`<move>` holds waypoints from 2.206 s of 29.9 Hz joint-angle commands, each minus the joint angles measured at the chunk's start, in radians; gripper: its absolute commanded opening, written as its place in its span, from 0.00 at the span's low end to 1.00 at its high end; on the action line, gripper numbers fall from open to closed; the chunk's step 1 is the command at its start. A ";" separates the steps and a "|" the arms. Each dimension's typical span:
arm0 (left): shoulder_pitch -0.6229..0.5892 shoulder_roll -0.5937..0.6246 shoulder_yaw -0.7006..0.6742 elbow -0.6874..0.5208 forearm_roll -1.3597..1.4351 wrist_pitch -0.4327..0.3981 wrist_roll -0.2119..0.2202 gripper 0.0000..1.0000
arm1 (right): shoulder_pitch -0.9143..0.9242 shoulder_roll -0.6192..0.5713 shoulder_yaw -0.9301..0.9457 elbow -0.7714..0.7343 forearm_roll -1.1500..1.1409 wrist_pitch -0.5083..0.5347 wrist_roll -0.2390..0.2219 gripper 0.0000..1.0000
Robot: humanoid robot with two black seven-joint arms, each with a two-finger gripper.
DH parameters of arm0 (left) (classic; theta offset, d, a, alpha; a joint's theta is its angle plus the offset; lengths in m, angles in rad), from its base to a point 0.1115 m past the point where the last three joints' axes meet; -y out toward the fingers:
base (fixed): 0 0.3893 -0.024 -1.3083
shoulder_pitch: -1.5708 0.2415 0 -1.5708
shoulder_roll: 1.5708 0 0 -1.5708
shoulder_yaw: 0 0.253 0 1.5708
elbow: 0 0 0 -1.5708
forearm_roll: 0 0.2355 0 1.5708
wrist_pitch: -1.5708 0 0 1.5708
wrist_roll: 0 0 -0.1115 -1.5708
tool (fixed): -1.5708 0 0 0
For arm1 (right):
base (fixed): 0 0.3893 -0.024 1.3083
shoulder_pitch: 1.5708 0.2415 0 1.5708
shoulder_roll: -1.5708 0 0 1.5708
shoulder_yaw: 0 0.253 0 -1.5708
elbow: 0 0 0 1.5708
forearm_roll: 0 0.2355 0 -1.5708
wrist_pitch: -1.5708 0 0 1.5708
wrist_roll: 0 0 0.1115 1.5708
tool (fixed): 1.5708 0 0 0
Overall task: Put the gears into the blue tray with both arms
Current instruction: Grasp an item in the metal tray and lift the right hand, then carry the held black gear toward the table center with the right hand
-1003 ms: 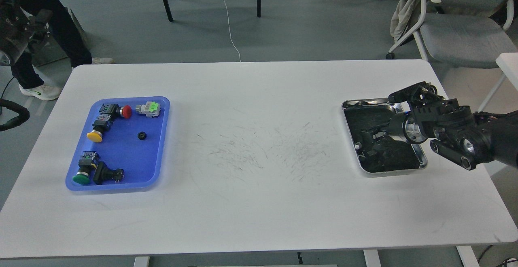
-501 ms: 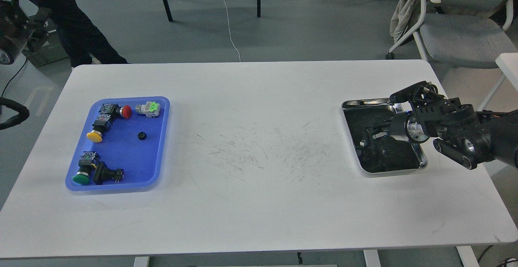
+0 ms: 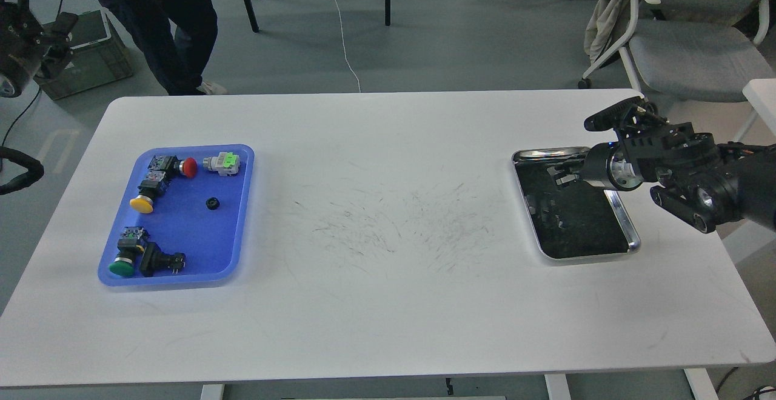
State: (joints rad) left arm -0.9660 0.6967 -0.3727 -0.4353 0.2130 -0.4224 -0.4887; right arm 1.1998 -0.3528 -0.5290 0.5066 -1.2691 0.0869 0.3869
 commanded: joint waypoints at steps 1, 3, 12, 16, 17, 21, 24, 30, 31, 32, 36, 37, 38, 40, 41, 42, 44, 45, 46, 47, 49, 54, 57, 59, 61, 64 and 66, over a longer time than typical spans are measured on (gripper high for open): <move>-0.002 0.001 -0.002 0.000 -0.001 -0.001 0.000 0.98 | 0.047 0.056 0.003 -0.080 0.000 -0.042 0.000 0.01; -0.003 0.001 -0.003 0.000 -0.001 -0.001 0.000 0.98 | 0.058 0.118 0.003 -0.134 0.002 -0.091 0.000 0.01; -0.005 0.033 -0.008 -0.006 -0.003 -0.002 0.000 0.98 | 0.133 0.353 -0.005 -0.316 0.000 -0.228 -0.002 0.01; -0.005 0.052 -0.025 -0.010 -0.003 -0.006 0.000 0.98 | 0.129 0.353 -0.009 -0.313 0.000 -0.260 -0.008 0.01; -0.005 0.053 -0.028 -0.010 -0.003 -0.006 0.000 0.98 | 0.129 0.353 -0.009 -0.291 0.000 -0.266 -0.010 0.01; -0.005 0.055 -0.028 -0.010 -0.004 -0.007 0.000 0.98 | 0.123 0.353 -0.012 -0.218 -0.001 -0.329 -0.010 0.01; -0.005 0.055 -0.029 -0.010 -0.004 -0.006 0.000 0.98 | 0.124 0.353 -0.009 -0.195 0.002 -0.357 -0.003 0.01; -0.007 0.055 -0.029 -0.010 -0.012 -0.007 0.000 0.98 | 0.150 0.353 -0.009 0.045 -0.001 -0.461 0.000 0.01; -0.008 0.056 -0.029 -0.010 -0.014 -0.007 0.000 0.98 | 0.152 0.353 -0.005 0.076 -0.001 -0.467 0.000 0.01; -0.008 0.058 -0.029 -0.010 -0.014 -0.007 0.000 0.98 | 0.153 0.353 -0.005 0.111 -0.001 -0.478 0.000 0.01; -0.008 0.073 -0.029 -0.011 -0.014 -0.010 0.000 0.98 | 0.187 0.353 -0.003 0.182 -0.004 -0.496 0.016 0.01; -0.008 0.075 -0.029 -0.011 -0.015 -0.012 0.000 0.98 | 0.190 0.353 -0.002 0.200 -0.004 -0.500 0.029 0.01; -0.008 0.075 -0.029 -0.011 -0.015 -0.012 0.000 0.98 | 0.192 0.353 -0.002 0.225 -0.004 -0.500 0.035 0.01; -0.008 0.075 -0.029 -0.011 -0.015 -0.012 0.000 0.98 | 0.193 0.353 -0.002 0.268 -0.007 -0.512 0.041 0.01; -0.008 0.076 -0.029 -0.011 -0.014 -0.010 0.000 0.98 | 0.192 0.353 0.000 0.271 -0.009 -0.515 0.046 0.01; -0.010 0.078 -0.029 -0.013 -0.015 -0.012 0.000 0.98 | 0.185 0.353 0.000 0.264 -0.016 -0.512 0.046 0.01; -0.013 0.087 -0.029 -0.013 -0.014 -0.012 0.000 0.98 | 0.156 0.353 0.001 0.260 -0.030 -0.510 0.046 0.01; -0.013 0.089 -0.029 -0.013 -0.014 -0.012 0.000 0.98 | 0.135 0.353 0.000 0.262 -0.035 -0.512 0.046 0.01; -0.013 0.092 -0.029 -0.014 -0.014 -0.012 0.000 0.98 | 0.123 0.353 0.000 0.260 -0.041 -0.512 0.047 0.01; -0.013 0.095 -0.029 -0.017 -0.014 -0.012 0.000 0.98 | 0.112 0.353 0.000 0.254 -0.041 -0.513 0.046 0.01; -0.013 0.109 -0.029 -0.022 -0.014 -0.012 0.000 0.98 | 0.097 0.353 0.020 0.233 -0.041 -0.519 0.046 0.01; -0.011 0.115 -0.029 -0.023 -0.014 -0.013 0.000 0.98 | 0.026 0.353 0.072 0.227 -0.047 -0.553 0.052 0.01; -0.013 0.118 -0.029 -0.025 -0.014 -0.013 0.000 0.98 | -0.014 0.353 0.073 0.221 -0.047 -0.572 0.067 0.01; -0.013 0.125 -0.029 -0.025 -0.014 -0.013 0.000 0.98 | -0.038 0.353 0.073 0.217 -0.047 -0.576 0.072 0.01; -0.013 0.129 -0.028 -0.032 -0.014 -0.012 0.000 0.98 | -0.061 0.353 0.075 0.217 -0.047 -0.576 0.084 0.01; -0.014 0.142 -0.029 -0.048 -0.014 -0.012 0.000 0.98 | -0.086 0.353 0.090 0.225 -0.047 -0.576 0.090 0.01; -0.017 0.153 -0.029 -0.051 -0.014 -0.012 0.000 0.98 | -0.107 0.353 0.092 0.222 -0.047 -0.576 0.098 0.01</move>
State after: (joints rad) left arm -0.9788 0.8355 -0.4015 -0.4795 0.1994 -0.4350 -0.4887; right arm 1.1203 0.0001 -0.4435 0.7294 -1.3162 -0.4887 0.4756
